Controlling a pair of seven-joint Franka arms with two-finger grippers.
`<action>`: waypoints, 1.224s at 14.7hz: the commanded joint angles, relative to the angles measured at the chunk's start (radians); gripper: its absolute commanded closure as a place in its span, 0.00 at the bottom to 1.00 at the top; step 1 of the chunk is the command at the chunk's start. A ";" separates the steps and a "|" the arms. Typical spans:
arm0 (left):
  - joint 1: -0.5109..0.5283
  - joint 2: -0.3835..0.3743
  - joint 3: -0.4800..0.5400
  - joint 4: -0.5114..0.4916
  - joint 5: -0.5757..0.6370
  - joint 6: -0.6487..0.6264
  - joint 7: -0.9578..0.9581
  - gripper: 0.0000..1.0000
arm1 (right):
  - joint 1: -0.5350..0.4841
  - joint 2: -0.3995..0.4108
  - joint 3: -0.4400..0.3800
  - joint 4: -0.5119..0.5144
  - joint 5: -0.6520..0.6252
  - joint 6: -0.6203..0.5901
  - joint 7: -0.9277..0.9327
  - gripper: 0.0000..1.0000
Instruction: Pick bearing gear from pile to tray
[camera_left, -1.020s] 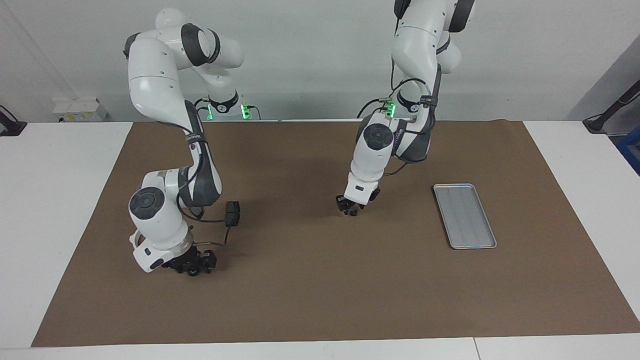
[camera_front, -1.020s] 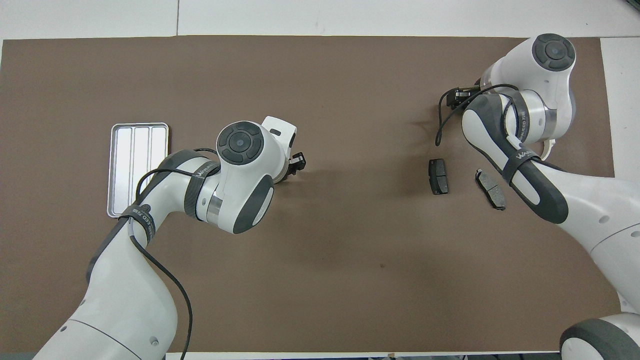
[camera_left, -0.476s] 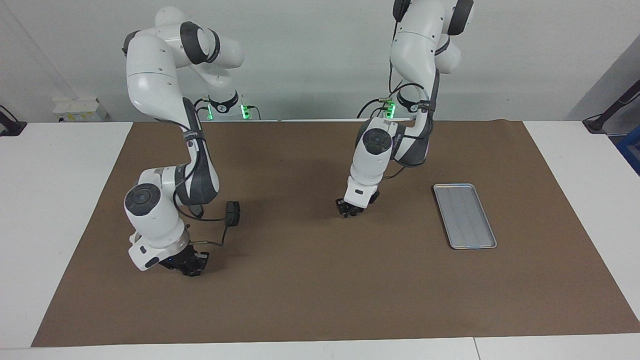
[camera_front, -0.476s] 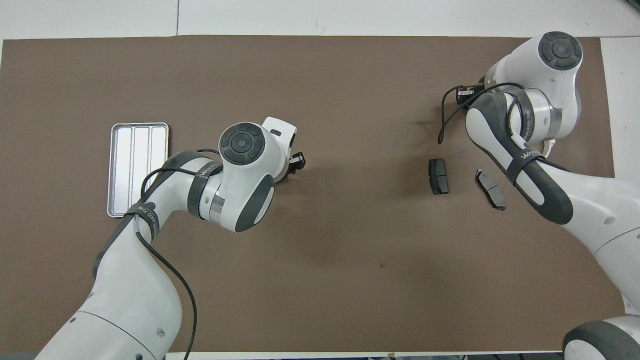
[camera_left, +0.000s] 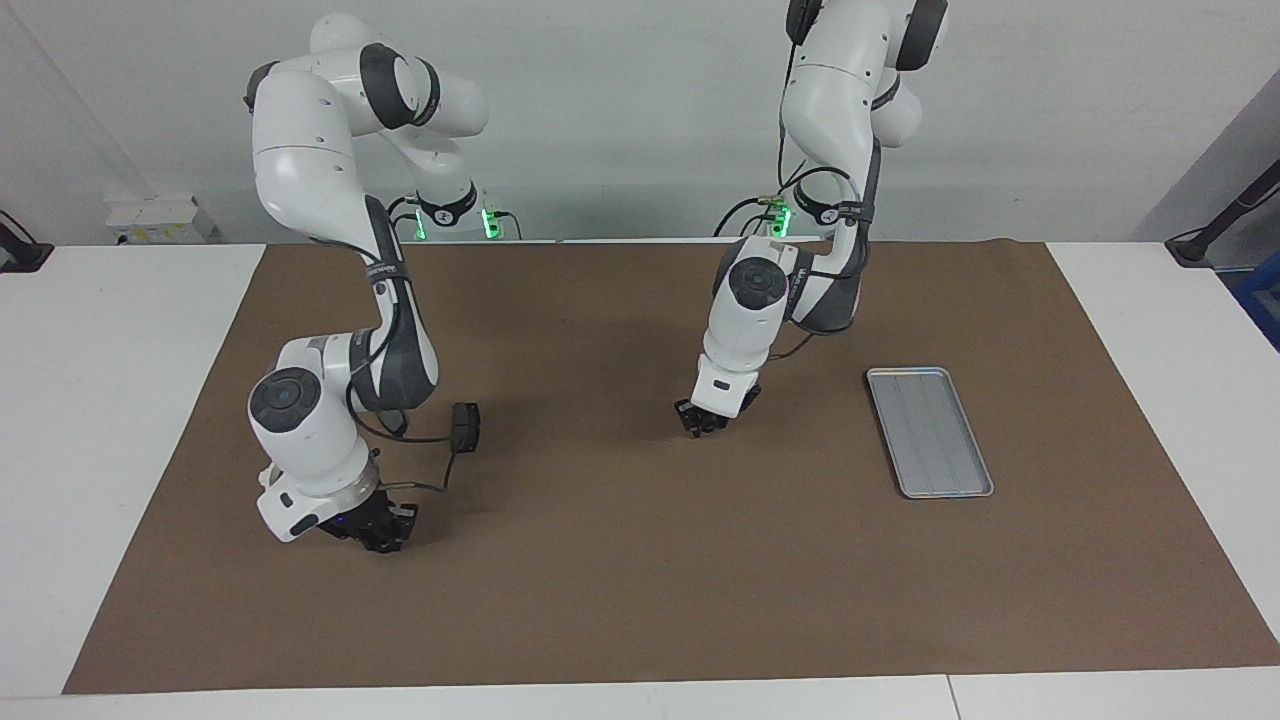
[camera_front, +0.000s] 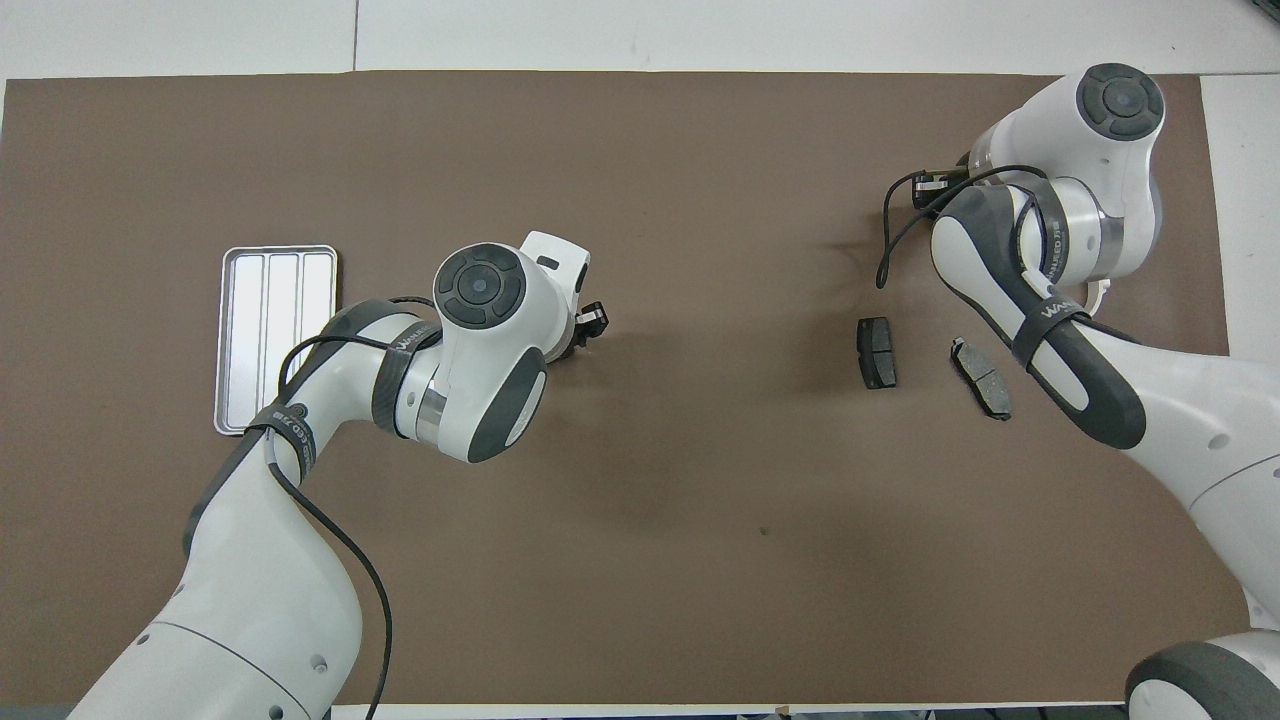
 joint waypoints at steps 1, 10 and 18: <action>-0.011 0.001 0.009 -0.012 -0.008 0.028 -0.008 0.46 | -0.012 -0.008 0.011 0.000 -0.023 -0.035 0.006 1.00; -0.020 -0.001 0.010 -0.024 -0.008 0.025 -0.018 0.61 | 0.017 -0.175 0.019 0.082 -0.020 -0.389 -0.024 1.00; 0.038 -0.038 0.044 0.077 0.011 -0.220 -0.019 0.90 | 0.019 -0.232 0.022 0.083 -0.015 -0.466 -0.027 1.00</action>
